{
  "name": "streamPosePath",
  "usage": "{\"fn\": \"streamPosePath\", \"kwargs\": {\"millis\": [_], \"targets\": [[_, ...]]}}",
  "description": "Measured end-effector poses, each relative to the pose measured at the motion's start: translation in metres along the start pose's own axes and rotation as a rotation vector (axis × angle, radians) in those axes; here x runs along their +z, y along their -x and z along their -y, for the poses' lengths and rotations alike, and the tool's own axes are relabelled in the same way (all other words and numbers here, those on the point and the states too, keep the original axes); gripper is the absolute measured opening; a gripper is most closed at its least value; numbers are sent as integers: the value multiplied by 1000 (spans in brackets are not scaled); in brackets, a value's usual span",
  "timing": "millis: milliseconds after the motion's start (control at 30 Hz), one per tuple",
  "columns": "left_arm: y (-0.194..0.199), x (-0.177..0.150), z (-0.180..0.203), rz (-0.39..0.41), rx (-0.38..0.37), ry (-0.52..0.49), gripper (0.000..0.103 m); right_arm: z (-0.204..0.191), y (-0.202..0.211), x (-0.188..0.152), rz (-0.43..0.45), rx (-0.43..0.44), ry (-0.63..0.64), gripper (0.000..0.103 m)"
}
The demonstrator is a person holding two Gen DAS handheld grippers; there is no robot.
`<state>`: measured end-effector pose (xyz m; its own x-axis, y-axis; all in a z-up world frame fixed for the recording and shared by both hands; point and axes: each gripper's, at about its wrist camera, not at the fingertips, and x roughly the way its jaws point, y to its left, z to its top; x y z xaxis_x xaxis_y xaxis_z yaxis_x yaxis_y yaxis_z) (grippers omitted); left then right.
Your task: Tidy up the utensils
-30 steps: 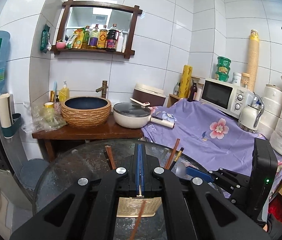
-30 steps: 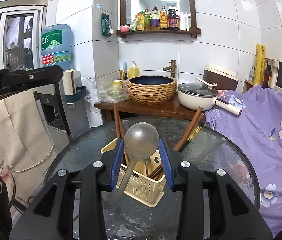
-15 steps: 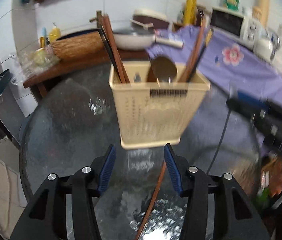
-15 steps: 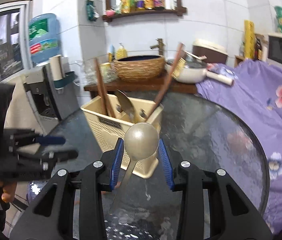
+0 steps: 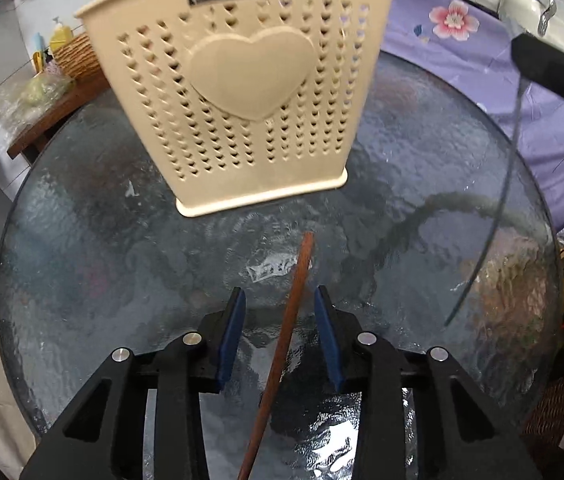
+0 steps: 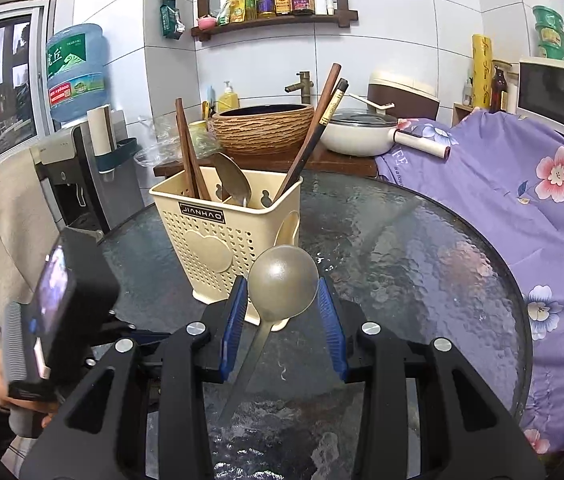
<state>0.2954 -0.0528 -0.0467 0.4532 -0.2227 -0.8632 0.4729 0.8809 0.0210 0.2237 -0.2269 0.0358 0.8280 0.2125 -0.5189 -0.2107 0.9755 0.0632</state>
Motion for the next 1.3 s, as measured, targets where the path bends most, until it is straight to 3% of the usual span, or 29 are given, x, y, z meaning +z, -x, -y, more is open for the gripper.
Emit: {"fn": "streamPosePath", "kwargs": {"millis": [500,933,1067,1300], "targets": [[-19,16,20,-27,3,-28,10,4,1,-2,-5,9,-18,37],[-23,21,25,-1,-5,11,7,8,1,1,-4,3,-36,37],[-2,21,16,53,-14,43,7,9,4,3,4,23,-44,37],[73,24,-7,248,-32,137,7,8,13,12,18,85,-68,37]]}}
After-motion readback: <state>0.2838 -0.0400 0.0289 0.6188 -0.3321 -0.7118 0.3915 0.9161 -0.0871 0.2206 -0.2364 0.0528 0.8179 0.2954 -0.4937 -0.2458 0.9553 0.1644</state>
